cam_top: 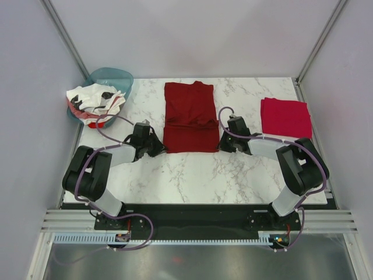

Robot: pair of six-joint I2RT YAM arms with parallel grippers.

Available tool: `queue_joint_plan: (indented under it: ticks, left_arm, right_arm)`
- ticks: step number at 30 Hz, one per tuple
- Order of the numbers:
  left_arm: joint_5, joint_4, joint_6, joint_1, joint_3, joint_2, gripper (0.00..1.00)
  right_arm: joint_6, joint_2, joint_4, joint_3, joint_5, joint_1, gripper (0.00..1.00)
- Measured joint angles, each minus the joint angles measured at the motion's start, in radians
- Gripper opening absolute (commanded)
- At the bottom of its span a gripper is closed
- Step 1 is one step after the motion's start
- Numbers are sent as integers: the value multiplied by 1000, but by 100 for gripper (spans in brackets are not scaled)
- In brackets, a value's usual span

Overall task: Fold and stack the t-shirts
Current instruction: Fold the tshirt

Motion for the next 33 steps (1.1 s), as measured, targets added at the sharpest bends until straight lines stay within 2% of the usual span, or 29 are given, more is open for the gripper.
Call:
queue_joint_plan:
  ticks: [5, 8, 14, 17, 20, 24, 28, 33]
  left_arm:
    - [-10, -16, 2, -13, 1, -16, 2]
    - [-8, -96, 8, -15, 34, -32, 2]
    - [-8, -316, 33, -16, 309, -78, 2]
    - [-7, -343, 36, -16, 354, -173, 2]
    - [-6, -369, 42, -16, 335, -267, 2]
    - [-7, -391, 44, -37, 219, -350, 2]
    - [-6, -443, 44, -96, 91, -438, 2]
    - [-9, -500, 39, -189, -3, -658, 2]
  right_arm:
    - [-4, -14, -11, 1, -18, 0, 0]
    - [-11, -40, -66, 34, -37, -2, 0]
    - [-19, -49, -236, 336, -89, -8, 0]
    - [-19, -90, -252, 413, -97, -8, 1]
    - [-21, -178, -271, 380, -103, -8, 0]
    - [-34, -267, -292, 248, -116, -8, 0]
    - [-42, -333, -330, 110, -141, -8, 0]
    - [-49, -499, -364, 3, -172, -8, 0]
